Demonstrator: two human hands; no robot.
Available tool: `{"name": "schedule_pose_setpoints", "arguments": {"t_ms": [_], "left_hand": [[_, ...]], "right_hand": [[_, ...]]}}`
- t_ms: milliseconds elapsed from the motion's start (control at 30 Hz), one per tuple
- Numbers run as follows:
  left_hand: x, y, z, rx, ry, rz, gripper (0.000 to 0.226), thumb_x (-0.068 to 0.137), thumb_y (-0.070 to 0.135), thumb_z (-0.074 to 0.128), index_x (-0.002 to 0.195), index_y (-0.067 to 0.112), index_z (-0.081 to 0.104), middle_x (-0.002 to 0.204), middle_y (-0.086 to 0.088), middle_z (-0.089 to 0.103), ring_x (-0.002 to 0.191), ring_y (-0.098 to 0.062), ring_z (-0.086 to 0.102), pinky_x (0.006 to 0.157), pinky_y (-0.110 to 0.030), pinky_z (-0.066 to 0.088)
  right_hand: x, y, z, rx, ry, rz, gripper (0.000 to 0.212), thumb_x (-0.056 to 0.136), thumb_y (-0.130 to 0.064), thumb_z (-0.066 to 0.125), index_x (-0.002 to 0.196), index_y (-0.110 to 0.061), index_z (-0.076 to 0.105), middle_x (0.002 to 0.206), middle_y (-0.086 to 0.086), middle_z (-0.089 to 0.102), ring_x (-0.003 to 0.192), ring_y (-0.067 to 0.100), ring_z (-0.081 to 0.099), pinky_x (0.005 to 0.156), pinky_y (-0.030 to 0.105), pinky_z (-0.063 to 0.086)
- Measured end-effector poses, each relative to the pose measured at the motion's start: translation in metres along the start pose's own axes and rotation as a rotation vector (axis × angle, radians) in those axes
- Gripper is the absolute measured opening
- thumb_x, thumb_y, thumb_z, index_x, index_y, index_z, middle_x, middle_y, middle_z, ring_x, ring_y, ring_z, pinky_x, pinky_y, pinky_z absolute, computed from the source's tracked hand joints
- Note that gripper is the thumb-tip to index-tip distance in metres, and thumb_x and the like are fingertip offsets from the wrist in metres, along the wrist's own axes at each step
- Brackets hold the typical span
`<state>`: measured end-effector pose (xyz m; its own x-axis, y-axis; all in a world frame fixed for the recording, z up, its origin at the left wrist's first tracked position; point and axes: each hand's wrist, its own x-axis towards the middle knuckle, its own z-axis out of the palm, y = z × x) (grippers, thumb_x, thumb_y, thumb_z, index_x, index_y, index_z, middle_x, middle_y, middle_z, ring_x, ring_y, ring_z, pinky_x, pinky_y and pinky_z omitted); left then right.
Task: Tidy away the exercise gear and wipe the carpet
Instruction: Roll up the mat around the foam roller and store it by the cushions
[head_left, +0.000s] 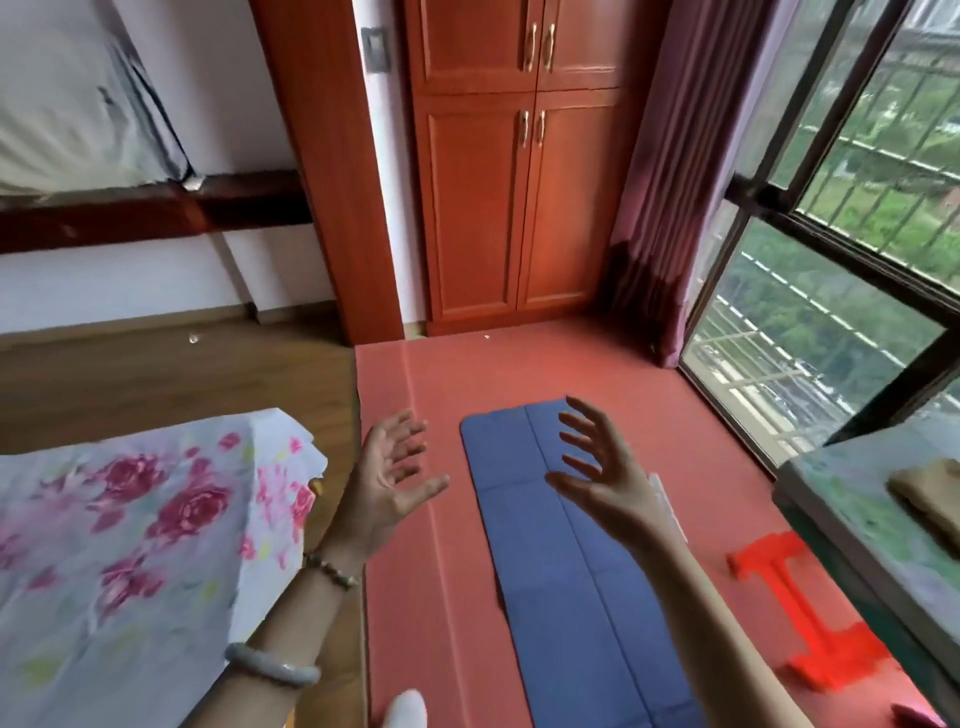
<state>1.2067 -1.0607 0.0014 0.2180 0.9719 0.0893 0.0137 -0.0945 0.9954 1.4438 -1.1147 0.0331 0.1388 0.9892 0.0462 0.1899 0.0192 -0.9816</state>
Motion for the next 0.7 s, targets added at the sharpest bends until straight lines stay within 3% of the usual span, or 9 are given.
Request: {"name": "schedule_pose_setpoints", "arguments": {"t_ms": [133, 400, 700], "left_hand": [[0.082, -0.015, -0.042, 0.008, 0.019, 0.019, 0.084, 0.051, 0.034, 0.079, 0.127, 0.029, 0.043, 0.125, 0.004, 0.055, 0.108, -0.006, 0.056, 0.089, -0.024, 0.045], [0.252, -0.021, -0.131, 0.027, -0.107, 0.027, 0.079, 0.054, 0.032, 0.079, 0.125, 0.031, 0.043, 0.125, 0.001, 0.055, 0.106, -0.009, 0.055, 0.091, -0.028, 0.045], [0.422, -0.043, -0.153, 0.048, -0.213, 0.061, 0.079, 0.059, 0.031, 0.080, 0.127, 0.035, 0.041, 0.128, 0.004, 0.054, 0.110, -0.012, 0.055, 0.090, -0.027, 0.043]], "right_hand": [[0.087, 0.010, 0.043, 0.005, 0.001, -0.017, 0.076, 0.076, 0.010, 0.067, 0.124, -0.041, 0.040, 0.129, -0.006, 0.052, 0.116, -0.001, 0.051, 0.093, 0.021, 0.048], [0.238, -0.002, 0.119, 0.015, 0.117, 0.007, 0.077, 0.075, 0.008, 0.069, 0.126, -0.042, 0.040, 0.128, -0.007, 0.053, 0.119, 0.004, 0.050, 0.094, 0.026, 0.047], [0.392, 0.003, 0.138, -0.005, 0.151, 0.056, 0.079, 0.075, 0.008, 0.069, 0.132, -0.036, 0.038, 0.129, -0.008, 0.051, 0.120, 0.007, 0.050, 0.095, 0.026, 0.046]]}}
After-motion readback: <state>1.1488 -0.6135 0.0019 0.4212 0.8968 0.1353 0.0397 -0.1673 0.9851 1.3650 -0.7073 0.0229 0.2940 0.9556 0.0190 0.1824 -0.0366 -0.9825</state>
